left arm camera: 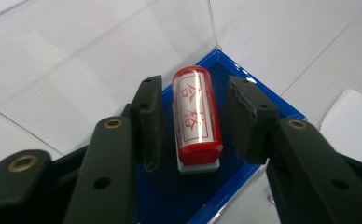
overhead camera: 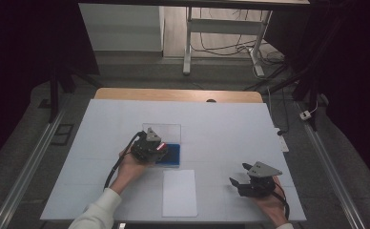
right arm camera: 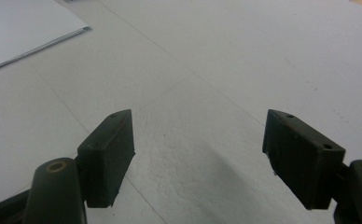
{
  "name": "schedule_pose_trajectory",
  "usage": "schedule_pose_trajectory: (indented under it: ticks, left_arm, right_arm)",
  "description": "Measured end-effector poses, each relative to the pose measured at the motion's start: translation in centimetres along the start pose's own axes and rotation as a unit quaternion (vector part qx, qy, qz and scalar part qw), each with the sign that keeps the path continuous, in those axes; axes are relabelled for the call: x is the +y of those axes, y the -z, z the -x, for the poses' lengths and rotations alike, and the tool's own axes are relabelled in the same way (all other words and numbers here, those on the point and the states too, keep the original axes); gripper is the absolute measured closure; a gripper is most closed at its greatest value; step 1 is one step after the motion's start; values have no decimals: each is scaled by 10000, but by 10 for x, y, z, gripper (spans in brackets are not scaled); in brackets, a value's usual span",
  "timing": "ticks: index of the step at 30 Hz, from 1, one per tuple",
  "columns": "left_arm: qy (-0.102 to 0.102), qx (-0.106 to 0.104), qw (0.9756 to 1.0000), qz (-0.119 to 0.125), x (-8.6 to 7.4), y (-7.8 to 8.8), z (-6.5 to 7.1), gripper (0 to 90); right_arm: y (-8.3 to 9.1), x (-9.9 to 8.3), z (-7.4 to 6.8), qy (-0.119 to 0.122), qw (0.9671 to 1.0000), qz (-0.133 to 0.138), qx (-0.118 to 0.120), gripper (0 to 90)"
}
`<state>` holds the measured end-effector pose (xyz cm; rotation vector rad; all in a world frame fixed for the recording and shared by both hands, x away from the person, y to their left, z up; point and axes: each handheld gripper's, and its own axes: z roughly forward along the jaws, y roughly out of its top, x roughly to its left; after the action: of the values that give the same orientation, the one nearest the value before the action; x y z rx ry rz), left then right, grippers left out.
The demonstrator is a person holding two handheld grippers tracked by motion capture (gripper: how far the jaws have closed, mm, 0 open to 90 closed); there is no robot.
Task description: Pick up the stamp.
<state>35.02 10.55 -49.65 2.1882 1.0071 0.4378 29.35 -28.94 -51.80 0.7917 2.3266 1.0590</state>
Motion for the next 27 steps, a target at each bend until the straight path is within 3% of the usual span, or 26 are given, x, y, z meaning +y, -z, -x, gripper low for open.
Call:
schedule_pose_trajectory:
  ticks: [9, 19, 27]
  left_arm:
    - [24, 7, 10000, -2, 0, -1, 0, 685]
    - [30, -22, 10000, 23, 0, 0, 0, 700]
    - [64, -144, 9997, 199, 3, 11, -1, 701]
  right_arm:
    - [0, -1, 0, -23, 10000, -10, -3, 246]
    - [0, -1, 0, -19, 10000, -5, 3, 251]
    - [1, 0, -1, -13, 10000, 7, -27, 253]
